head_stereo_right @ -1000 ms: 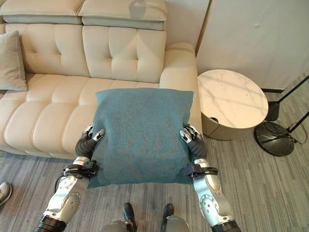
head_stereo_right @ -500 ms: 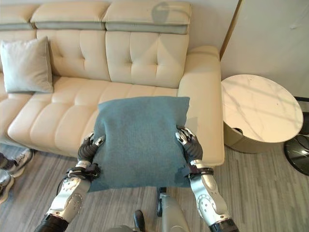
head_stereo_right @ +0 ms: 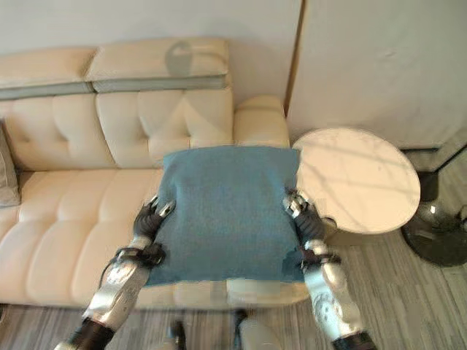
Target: Pick up all the scattered cushions and arrange them neatly on the sofa.
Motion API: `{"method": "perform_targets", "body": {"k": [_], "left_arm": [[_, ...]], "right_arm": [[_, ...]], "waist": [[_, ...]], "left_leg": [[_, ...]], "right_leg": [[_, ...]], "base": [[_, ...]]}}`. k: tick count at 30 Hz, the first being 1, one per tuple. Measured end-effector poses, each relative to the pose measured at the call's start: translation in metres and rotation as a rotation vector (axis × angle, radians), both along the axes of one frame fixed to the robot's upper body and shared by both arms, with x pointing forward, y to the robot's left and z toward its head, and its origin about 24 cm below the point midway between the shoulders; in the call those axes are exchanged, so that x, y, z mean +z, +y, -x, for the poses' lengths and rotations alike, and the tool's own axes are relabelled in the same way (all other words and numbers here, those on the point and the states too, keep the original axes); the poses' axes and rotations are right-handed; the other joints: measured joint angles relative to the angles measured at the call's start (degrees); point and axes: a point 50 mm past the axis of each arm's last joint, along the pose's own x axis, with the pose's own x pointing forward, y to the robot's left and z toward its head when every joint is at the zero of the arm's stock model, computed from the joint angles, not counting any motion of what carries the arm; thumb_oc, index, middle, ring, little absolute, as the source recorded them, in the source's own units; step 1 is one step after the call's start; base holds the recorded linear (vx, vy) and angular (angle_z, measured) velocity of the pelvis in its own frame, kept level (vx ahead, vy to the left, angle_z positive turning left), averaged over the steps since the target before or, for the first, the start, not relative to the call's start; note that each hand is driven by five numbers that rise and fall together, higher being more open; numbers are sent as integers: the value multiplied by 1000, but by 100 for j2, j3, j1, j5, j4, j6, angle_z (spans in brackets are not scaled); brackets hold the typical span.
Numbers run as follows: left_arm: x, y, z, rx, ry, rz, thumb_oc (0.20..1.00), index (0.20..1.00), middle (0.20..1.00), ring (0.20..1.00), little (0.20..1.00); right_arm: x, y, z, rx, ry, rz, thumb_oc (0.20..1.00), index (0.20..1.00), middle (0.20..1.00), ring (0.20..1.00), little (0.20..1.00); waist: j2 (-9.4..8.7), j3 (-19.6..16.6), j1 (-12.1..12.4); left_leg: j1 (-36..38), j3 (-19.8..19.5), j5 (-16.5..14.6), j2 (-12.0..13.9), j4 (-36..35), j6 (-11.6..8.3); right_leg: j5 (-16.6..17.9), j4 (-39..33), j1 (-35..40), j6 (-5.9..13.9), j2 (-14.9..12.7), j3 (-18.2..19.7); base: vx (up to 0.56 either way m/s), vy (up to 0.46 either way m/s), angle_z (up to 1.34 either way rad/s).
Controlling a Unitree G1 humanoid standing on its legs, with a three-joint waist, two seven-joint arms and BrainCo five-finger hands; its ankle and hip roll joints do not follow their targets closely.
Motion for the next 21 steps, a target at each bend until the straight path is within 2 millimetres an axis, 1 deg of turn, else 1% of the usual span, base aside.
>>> {"method": "perform_targets", "body": {"k": [1,2,3,4,5,6,7,8,9,10,12,13,14,17,20,21], "left_arm": [[1,0,-1,-2,-3,0,200,200,200,200,200],[1,0,-1,-2,-5,-1,200,200,200,200,200],[3,1,-2,1,-10,-7,200,200,200,200,200],[4,4,-3,10,-13,-17,200,200,200,200,200],[5,8,-3,17,-14,-29,200,200,200,200,200],[9,12,-7,33,-29,-42,200,200,200,200,200],[11,14,-8,42,-36,-42,200,200,200,200,200],[15,17,-12,61,-46,-49,200,200,200,200,200],[16,19,-14,70,-49,-53,200,200,200,200,200],[17,22,-16,85,-49,-61,200,200,200,200,200],[16,27,-18,96,-40,-76,200,200,200,200,200],[16,30,-18,101,-37,-91,200,200,200,200,200],[16,33,-18,108,-38,-98,200,200,200,200,200],[22,43,-24,141,-51,-136,200,200,200,200,200],[36,48,-40,167,-85,-173,200,200,200,200,200],[48,52,-49,191,-117,-192,200,200,200,200,200]], "right_arm": [[-3,1,0,8,16,1,200,200,200,200,200],[-3,2,0,9,16,0,200,200,200,200,200],[-1,6,-2,15,10,-12,200,200,200,200,200],[0,11,-6,30,5,-15,200,200,200,200,200],[-2,15,-8,39,12,-17,200,200,200,200,200],[-3,20,-9,51,14,-19,200,200,200,200,200],[-3,21,-11,56,15,-14,200,200,200,200,200],[-4,29,-17,78,22,-12,200,200,200,200,200],[-5,32,-21,84,28,-15,200,200,200,200,200],[-7,36,-26,83,39,-26,200,200,200,200,200],[-7,42,-30,93,46,-28,200,200,200,200,200],[-4,46,-32,100,41,-25,200,200,200,200,200],[-1,48,-34,107,31,-23,200,200,200,200,200],[22,57,-49,127,-49,-3,200,200,200,200,200],[55,65,-70,120,-141,25,200,200,200,200,200],[75,72,-81,116,-196,30,200,200,200,200,200]], "waist": [[-57,23,-18],[-62,21,-7],[-54,9,19],[61,16,79],[67,14,93],[54,14,142],[81,29,192],[84,31,306],[91,33,337],[155,42,463],[164,51,526],[184,58,600],[192,63,627],[216,86,792],[220,121,889],[213,184,926]], "left_leg": [[411,-47,138,-465,-420,197],[522,-25,268,-626,-695,349],[663,9,546,-863,-1221,664],[798,138,1398,-865,-1444,1030],[852,214,1269,-797,-1494,990],[783,126,1268,-851,-1500,988],[753,136,1268,-864,-1500,988],[679,153,1267,-948,-1487,987],[644,148,1262,-980,-1487,979],[573,136,1253,-993,-1460,965],[563,134,1236,-992,-1451,937],[556,128,1153,-972,-1450,813],[534,127,1097,-950,-1451,729],[215,133,1056,-987,-1383,645],[-132,135,1079,-992,-1254,616],[-294,138,1111,-996,-1203,575]], "right_leg": [[24,-325,459,78,-58,65],[13,-385,528,115,-85,61],[-36,-405,559,197,-110,68],[-95,-255,517,290,23,39],[-358,66,314,446,62,47],[-674,274,-4,583,-55,46],[-663,157,-99,669,-123,53],[-286,-364,-140,734,-280,74],[12,-535,-78,745,-332,72],[315,-731,3,678,-351,46],[320,-715,-9,698,-353,43],[290,-677,-39,706,-338,21],[289,-652,-75,707,-321,19],[300,-481,-427,707,-352,16],[316,-293,-811,732,-359,39],[321,-192,-998,741,-377,29]], "base": [[126,251,-55],[73,249,-31],[-11,157,-13],[-39,165,-20],[-76,172,-8],[-96,160,2],[-108,154,3],[-65,101,-8],[-67,152,-4],[-46,125,-3],[-58,133,2],[-56,96,6],[-35,61,9],[-84,86,0],[-115,51,0],[-115,48,3]]}}
